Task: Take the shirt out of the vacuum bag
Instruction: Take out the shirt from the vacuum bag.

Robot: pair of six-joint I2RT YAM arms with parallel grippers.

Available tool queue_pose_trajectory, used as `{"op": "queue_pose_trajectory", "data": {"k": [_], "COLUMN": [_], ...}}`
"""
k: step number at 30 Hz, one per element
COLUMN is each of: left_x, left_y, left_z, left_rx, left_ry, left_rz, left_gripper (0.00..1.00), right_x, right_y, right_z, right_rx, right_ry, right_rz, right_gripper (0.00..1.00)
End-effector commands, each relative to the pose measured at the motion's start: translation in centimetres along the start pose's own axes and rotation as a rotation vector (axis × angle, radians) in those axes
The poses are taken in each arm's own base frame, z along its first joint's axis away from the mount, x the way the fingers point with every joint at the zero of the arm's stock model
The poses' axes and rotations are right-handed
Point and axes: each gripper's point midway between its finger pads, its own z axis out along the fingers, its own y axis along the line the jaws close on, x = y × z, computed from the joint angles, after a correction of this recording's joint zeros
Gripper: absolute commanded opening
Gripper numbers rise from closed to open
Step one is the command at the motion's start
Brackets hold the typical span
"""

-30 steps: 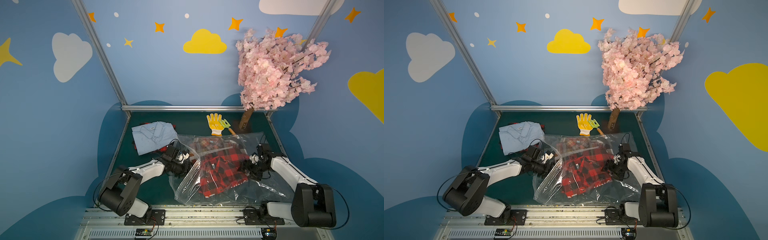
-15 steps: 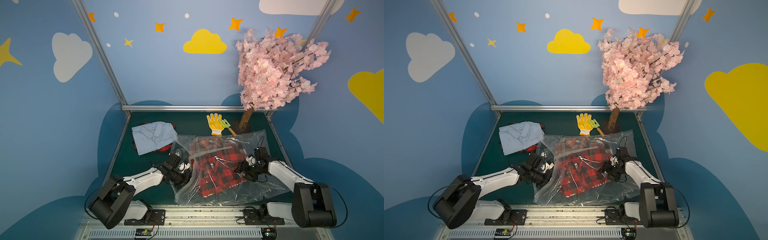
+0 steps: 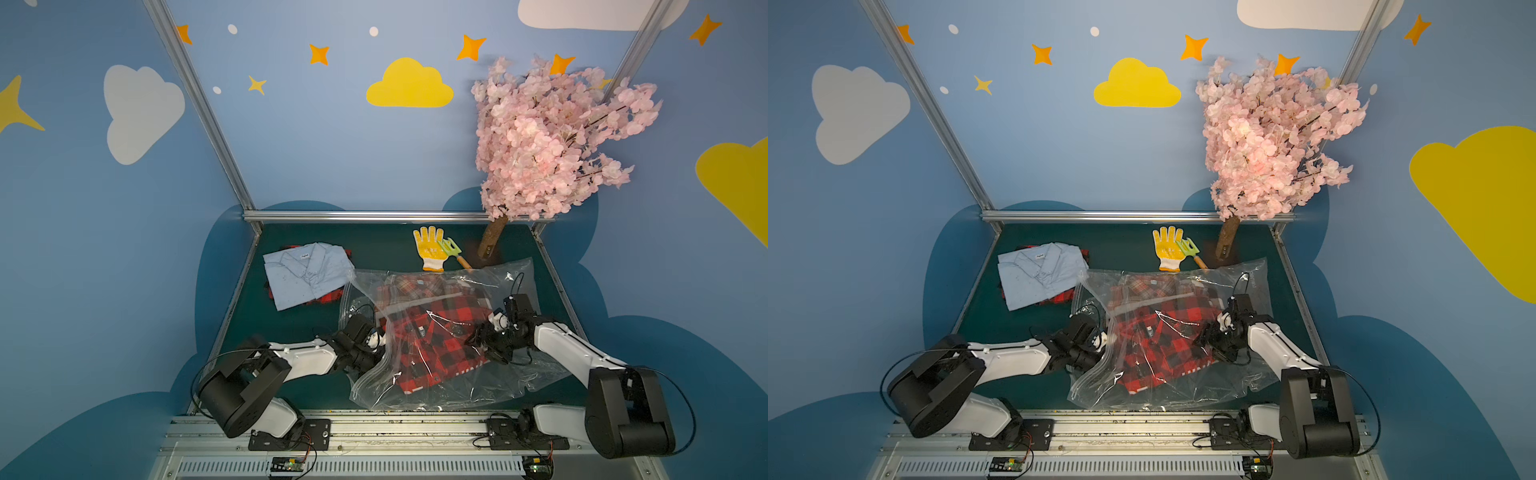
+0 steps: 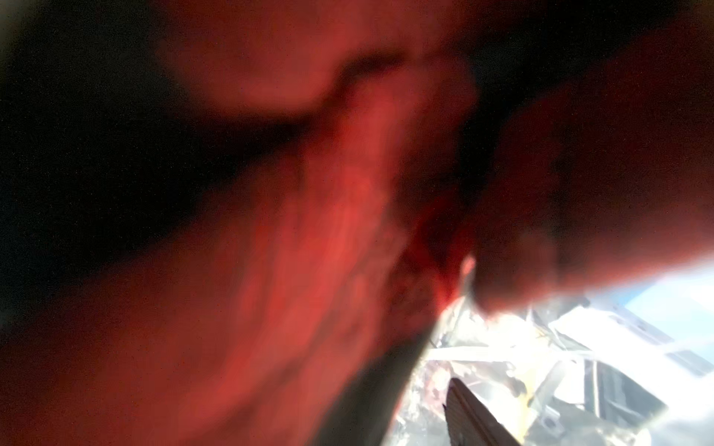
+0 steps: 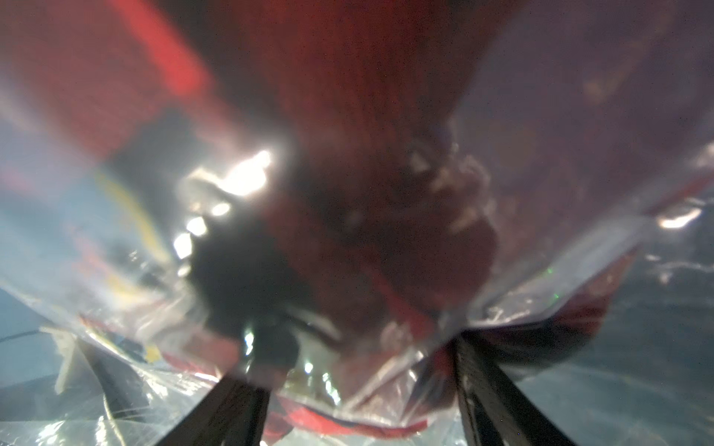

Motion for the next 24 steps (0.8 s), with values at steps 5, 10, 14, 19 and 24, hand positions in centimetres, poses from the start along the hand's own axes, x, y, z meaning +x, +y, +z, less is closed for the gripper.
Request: {"op": "queue_pose_trajectory", "data": {"k": [5, 10, 14, 19, 24], "left_x": [-1.1, -1.3, -1.0, -1.2, -1.5], "left_y": [0.5, -1.1, -1.9, -3.2, -5.0], "left_z": [1.0, 0.0, -1.4, -2.0, -2.5], "left_rx": [-0.012, -0.013, -0.069, -0.074, -0.055], "left_ry": [-0.043, -0.066, -0.082, -0.081, -0.086], "left_rz": [-0.025, 0.018, 0.074, 0.113, 0.143], "left_gripper": [0.5, 0.31, 0.19, 0.06, 0.03], "right_x": [2.1, 2.2, 2.1, 1.9, 1.6], "right_y": [-1.0, -1.0, -1.0, -0.7, -0.2], "right_z": [1.1, 1.1, 1.2, 1.2, 0.6], "right_rx": [0.019, 0.023, 0.022, 0.013, 0.016], "right_ry": [0.071, 0.074, 0.073, 0.072, 0.067], "right_rz": [0.023, 0.019, 0.019, 0.012, -0.014], "right_gripper": [0.72, 0.72, 0.72, 0.72, 0.79]}}
